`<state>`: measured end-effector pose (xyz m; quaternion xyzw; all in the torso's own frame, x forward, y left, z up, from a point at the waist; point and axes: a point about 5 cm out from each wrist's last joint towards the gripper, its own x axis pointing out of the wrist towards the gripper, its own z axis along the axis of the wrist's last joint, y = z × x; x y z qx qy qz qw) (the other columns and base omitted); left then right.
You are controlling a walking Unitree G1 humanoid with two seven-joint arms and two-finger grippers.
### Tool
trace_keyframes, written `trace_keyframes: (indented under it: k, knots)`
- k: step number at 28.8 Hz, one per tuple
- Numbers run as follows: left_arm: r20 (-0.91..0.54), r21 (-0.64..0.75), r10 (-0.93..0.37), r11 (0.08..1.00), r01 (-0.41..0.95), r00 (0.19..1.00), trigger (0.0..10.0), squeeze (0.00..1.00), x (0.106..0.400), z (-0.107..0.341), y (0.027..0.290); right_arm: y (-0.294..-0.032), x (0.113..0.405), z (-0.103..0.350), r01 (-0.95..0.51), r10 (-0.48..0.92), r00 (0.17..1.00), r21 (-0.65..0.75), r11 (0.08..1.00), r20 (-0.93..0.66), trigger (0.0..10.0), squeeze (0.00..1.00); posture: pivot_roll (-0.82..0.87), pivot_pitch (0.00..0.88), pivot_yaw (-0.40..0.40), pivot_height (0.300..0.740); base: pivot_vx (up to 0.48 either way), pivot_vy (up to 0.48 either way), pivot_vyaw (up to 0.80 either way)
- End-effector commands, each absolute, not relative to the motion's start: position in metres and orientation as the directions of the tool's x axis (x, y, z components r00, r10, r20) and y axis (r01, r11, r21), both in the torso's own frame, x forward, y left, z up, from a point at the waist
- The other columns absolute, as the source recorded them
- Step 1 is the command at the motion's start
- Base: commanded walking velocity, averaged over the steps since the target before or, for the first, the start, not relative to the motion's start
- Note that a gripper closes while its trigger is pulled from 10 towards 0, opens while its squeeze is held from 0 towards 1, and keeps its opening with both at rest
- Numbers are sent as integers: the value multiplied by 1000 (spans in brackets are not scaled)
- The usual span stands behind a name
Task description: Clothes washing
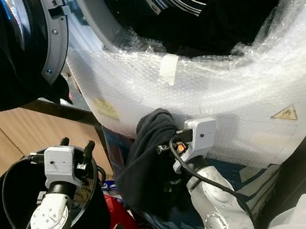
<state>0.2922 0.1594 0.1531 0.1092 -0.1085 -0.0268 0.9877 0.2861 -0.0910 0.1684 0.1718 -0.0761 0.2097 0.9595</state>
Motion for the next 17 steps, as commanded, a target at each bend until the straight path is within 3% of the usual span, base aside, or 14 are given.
trace_keyframes:
  k: [1,17]
  knots:
    - [207,253,-79,967,25,975,10000,0,293,154,161,-87,286,175,-456,388,884,299,839,259,10000,0,-13,62,0,740,274,0,0]
    - [211,272,-86,962,26,974,10000,0,294,155,160,-87,286,174,-458,391,885,320,830,254,10000,0,-12,80,-1,740,292,0,0]
